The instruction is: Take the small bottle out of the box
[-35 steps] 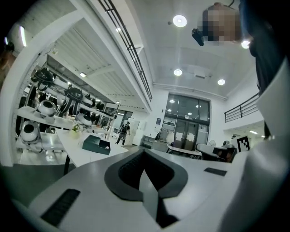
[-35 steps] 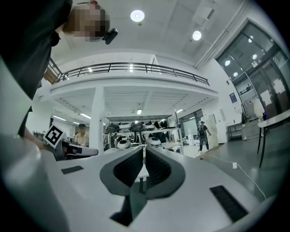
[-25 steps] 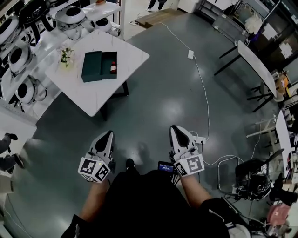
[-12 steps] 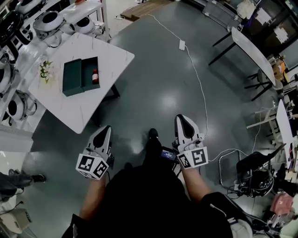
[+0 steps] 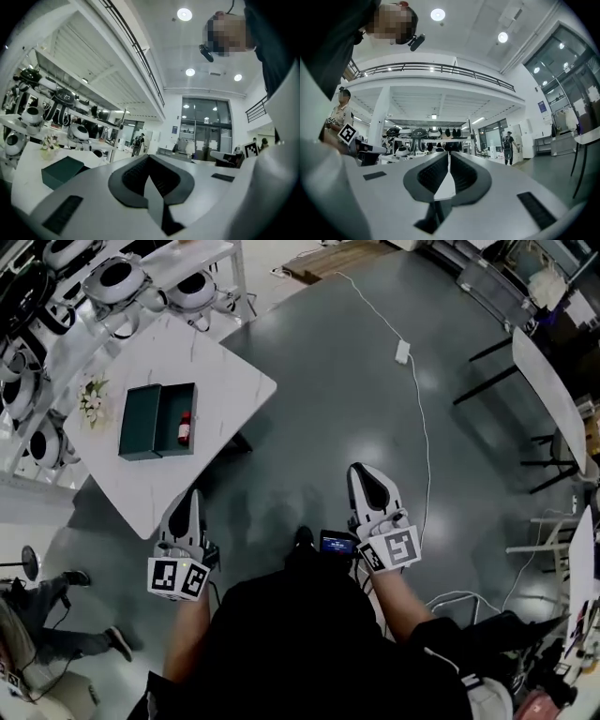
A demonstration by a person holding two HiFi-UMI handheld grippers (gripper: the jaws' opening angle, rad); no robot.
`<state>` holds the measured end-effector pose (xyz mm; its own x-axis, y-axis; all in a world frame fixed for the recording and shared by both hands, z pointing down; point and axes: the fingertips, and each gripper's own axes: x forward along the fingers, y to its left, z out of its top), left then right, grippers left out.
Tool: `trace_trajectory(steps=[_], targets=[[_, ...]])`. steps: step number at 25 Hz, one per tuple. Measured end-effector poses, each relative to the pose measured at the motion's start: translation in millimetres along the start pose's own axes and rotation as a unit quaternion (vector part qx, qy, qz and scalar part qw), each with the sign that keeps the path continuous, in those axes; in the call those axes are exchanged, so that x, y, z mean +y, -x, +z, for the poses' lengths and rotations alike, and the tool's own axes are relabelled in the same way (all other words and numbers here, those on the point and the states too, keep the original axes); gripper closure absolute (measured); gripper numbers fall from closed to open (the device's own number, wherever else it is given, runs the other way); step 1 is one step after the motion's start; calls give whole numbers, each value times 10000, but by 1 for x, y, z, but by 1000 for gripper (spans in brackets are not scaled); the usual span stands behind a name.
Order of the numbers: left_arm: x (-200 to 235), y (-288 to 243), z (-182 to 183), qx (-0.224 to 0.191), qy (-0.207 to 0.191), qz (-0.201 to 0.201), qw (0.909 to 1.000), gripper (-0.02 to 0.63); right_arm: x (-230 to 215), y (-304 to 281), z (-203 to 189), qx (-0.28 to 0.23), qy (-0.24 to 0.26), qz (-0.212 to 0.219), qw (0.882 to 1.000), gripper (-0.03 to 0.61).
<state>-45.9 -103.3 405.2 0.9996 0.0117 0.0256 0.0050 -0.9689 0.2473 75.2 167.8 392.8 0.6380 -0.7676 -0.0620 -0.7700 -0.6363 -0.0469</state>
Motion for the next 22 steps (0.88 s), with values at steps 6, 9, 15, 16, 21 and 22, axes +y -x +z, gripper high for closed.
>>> trace_trajectory(steps=[6,9,15,16,21,22], targets=[[-6,-50,3,-136,-378,755,9963,598,-56,-44,-21,138,-83,364,9992,538],[0,-64,1,-82,-435,1025,9937,598,-61,-68,-32,249,-125,593,9979,538],[24,-78,5,-215,-584,1496,9868,598,-61,-108,-49,332,-187,1044,9938,538],[32,-81,6,-247,-596,1551,9858,598,-61,-116,-49,300,-229,1112,9931,538],[86,-100,1,-146,-549,1856,9810,598,-58,-154,-61,430,-222,1370,9894,538],[97,-104,2,-161,-577,1915,9797,598,-58,-163,-65,472,-235,1415,9885,538]])
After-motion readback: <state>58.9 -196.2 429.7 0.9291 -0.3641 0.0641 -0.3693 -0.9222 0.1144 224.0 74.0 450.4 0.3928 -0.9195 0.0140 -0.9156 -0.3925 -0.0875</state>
